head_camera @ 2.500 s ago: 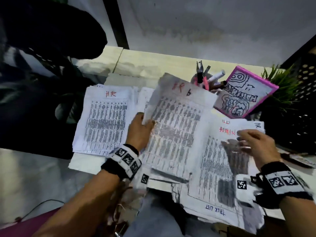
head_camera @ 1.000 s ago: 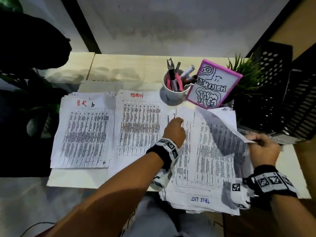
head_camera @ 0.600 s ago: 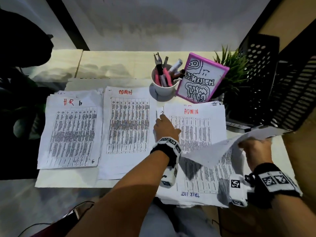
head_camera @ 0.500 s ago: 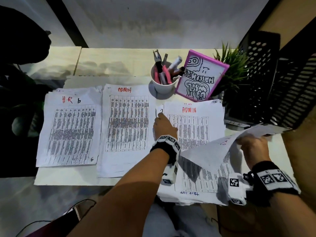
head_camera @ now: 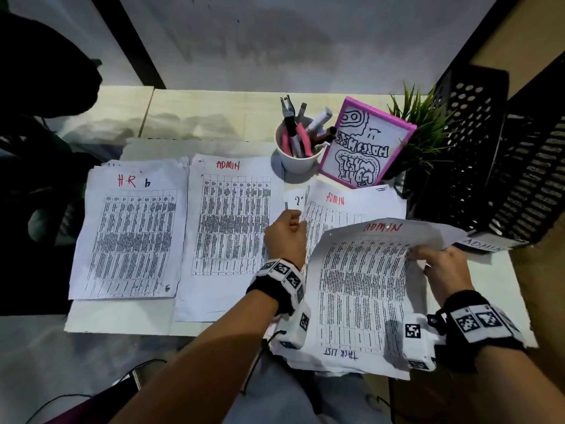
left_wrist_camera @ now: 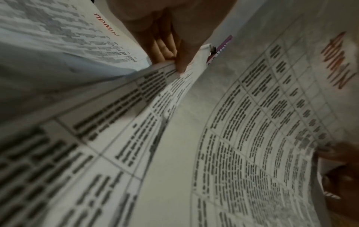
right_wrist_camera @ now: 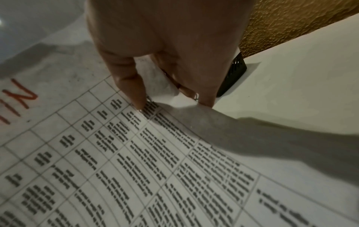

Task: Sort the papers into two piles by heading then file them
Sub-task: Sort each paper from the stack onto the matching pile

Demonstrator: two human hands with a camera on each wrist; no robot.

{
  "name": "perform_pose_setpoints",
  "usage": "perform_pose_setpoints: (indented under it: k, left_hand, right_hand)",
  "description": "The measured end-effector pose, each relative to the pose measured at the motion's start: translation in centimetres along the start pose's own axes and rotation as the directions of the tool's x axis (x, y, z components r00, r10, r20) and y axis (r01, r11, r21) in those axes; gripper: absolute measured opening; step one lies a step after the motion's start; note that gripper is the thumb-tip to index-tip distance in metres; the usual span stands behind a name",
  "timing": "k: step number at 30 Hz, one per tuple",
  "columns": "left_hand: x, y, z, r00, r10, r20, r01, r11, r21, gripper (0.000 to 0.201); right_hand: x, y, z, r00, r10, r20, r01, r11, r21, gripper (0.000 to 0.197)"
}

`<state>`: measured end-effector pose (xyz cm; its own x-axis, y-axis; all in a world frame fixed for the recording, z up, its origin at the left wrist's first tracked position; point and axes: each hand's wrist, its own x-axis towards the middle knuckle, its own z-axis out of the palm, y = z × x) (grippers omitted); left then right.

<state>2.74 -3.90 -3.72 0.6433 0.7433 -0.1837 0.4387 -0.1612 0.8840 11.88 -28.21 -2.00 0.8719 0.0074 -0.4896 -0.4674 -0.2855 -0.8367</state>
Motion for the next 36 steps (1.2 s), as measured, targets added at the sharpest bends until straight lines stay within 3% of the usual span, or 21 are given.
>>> perform_pose_setpoints:
  k: [2,6,9,11,13,17,19,20,22,25,27,31,34,36]
  left_hand:
    - [0.0,-0.3,-0.6,0.998,0.065,0.013,-0.066,0.996,0.052,0.016]
    - [-0.3,-0.8,-1.7,0.986,0.157,0.048,-0.157,0.988,-0.004,0.015]
    - [-0.8,-0.6,-2.4,0.981,0.178,0.078,-0.165,0.976,-0.145,0.013]
    - [-1.5,-0.3,-2.7,0.983,0.148,0.107,-0.118,0.963,-0.244,0.015]
    - [-2.5,0.3,-3.2,0.982,0.090,0.167,-0.025,0.935,-0.355,0.019]
    - [-3.6,1.5,-3.6,0.930,0.026,0.366,0.163,0.864,-0.476,0.017]
    - [-3.5,2.3,-3.7,0.915,-0.054,0.400,0.271,0.817,-0.509,0.011]
    - [-3.5,2.7,-3.9,0.915,-0.088,0.394,0.300,0.803,-0.515,0.005]
    - [-3.5,3.1,-4.1,0.924,-0.094,0.372,0.282,0.824,-0.492,0.020]
    - [-3.7,2.2,-4.8,0.963,0.023,0.268,0.046,0.968,-0.248,0.047]
    - [-3.4,1.4,-5.7,0.975,0.065,0.212,-0.026,0.983,-0.180,0.047]
    - [-0.9,0.7,-9.3,0.989,0.104,0.105,-0.084,0.980,-0.178,0.030]
    - [2.2,-1.3,-13.0,0.996,0.088,0.010,-0.086,0.989,-0.123,0.024]
    - [4.1,-3.2,-15.1,0.997,0.056,-0.049,-0.059,0.995,-0.074,0.024]
  right_hand:
    - [-0.3,-0.3,0.2,1.000,-0.021,-0.014,0.021,1.000,-0.010,0.056]
    - [-0.5,-0.4,0.9,0.998,-0.067,0.006,0.067,0.998,0.006,0.021]
    - [-0.4,-0.5,1.2,1.000,-0.027,0.010,0.027,0.999,0.022,0.031]
    - [-0.2,-0.3,1.3,0.999,-0.040,0.006,0.040,0.999,0.018,0.034]
    - [-0.2,-0.4,1.4,0.999,-0.046,0.019,0.044,0.995,0.093,0.024]
    - [-0.4,-0.9,2.1,0.996,-0.047,0.069,0.034,0.984,0.175,0.009]
    - [-0.2,-1.0,2.4,0.996,-0.060,0.062,0.049,0.984,0.171,0.037]
    - [-0.4,-1.5,2.7,0.996,-0.075,0.050,0.066,0.983,0.171,0.036]
    - [-0.2,-1.8,3.3,0.992,-0.123,0.019,0.119,0.980,0.157,0.031]
    - [-0.8,-3.0,4.7,0.985,-0.163,-0.053,0.171,0.958,0.229,0.042]
    - [-1.2,-3.5,5.5,0.975,-0.215,-0.056,0.222,0.951,0.214,0.044]
    - [-0.1,-2.6,6.1,0.962,-0.265,0.068,0.266,0.964,-0.002,0.039]
    - [0.3,-2.2,5.7,0.969,-0.247,0.009,0.242,0.941,-0.235,0.043]
    - [0.9,-1.3,4.9,0.962,-0.265,-0.061,0.211,0.868,-0.450,0.050]
